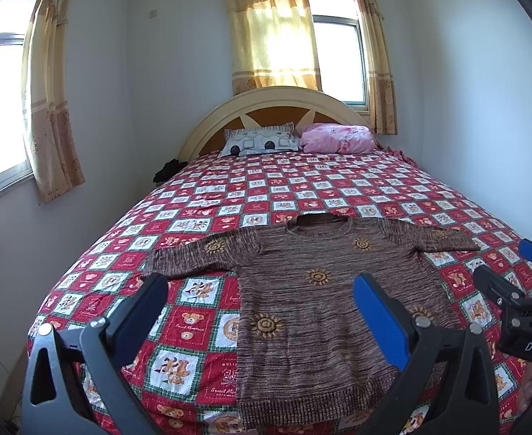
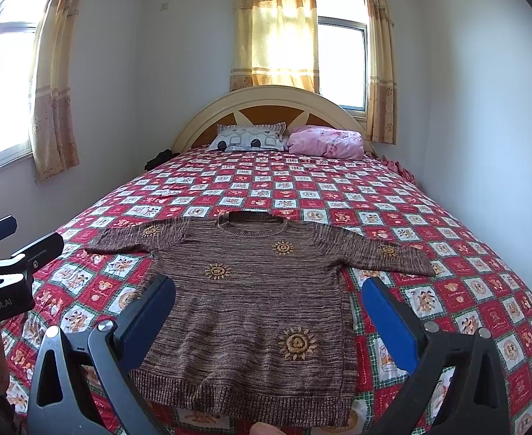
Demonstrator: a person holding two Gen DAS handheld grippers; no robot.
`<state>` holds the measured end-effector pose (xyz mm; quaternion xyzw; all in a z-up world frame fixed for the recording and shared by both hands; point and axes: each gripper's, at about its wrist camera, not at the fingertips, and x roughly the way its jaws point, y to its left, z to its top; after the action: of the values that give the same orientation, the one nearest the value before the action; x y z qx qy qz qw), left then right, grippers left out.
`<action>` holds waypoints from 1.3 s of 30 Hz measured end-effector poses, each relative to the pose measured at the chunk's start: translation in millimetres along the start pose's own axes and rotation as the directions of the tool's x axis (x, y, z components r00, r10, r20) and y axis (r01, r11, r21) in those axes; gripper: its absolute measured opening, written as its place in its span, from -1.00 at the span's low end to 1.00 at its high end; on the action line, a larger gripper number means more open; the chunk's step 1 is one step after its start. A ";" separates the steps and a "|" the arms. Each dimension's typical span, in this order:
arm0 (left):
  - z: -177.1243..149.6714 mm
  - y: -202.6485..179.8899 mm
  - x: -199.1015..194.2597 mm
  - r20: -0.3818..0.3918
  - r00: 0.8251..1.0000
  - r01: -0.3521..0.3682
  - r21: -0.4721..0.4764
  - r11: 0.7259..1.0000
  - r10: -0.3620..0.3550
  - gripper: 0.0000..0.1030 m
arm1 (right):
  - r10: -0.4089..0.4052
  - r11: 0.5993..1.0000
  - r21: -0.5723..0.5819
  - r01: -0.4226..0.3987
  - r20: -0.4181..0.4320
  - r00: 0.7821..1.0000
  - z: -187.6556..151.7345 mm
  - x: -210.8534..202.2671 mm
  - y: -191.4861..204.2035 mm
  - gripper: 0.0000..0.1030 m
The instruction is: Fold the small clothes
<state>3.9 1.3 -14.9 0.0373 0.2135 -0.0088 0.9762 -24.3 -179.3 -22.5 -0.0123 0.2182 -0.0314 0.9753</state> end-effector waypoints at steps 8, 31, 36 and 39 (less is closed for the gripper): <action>-0.3 1.6 1.5 -0.005 1.000 0.000 -0.002 1.000 0.000 1.00 | 0.001 1.000 0.000 -0.001 0.000 1.000 -0.3 0.7 -0.3 0.98; -2.3 1.6 6.3 -0.018 1.000 -0.004 0.000 1.000 0.004 1.00 | 0.000 1.000 0.004 0.000 -0.014 1.000 -4.6 6.2 2.6 0.98; -5.6 -1.5 15.2 -0.036 0.999 -0.005 0.006 1.000 0.005 1.00 | -0.001 1.000 0.000 0.001 -0.029 1.000 -7.1 12.1 3.1 0.98; -8.3 -5.1 22.3 -0.052 0.999 -0.005 0.015 1.000 0.005 1.00 | -0.003 1.000 0.007 0.003 -0.041 0.999 -8.3 17.5 -0.3 0.98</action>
<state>20.5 -3.3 -32.1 0.0453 0.2384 -0.0070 0.9701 -12.1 -180.9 -37.5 -0.0087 0.2381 -0.0337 0.9706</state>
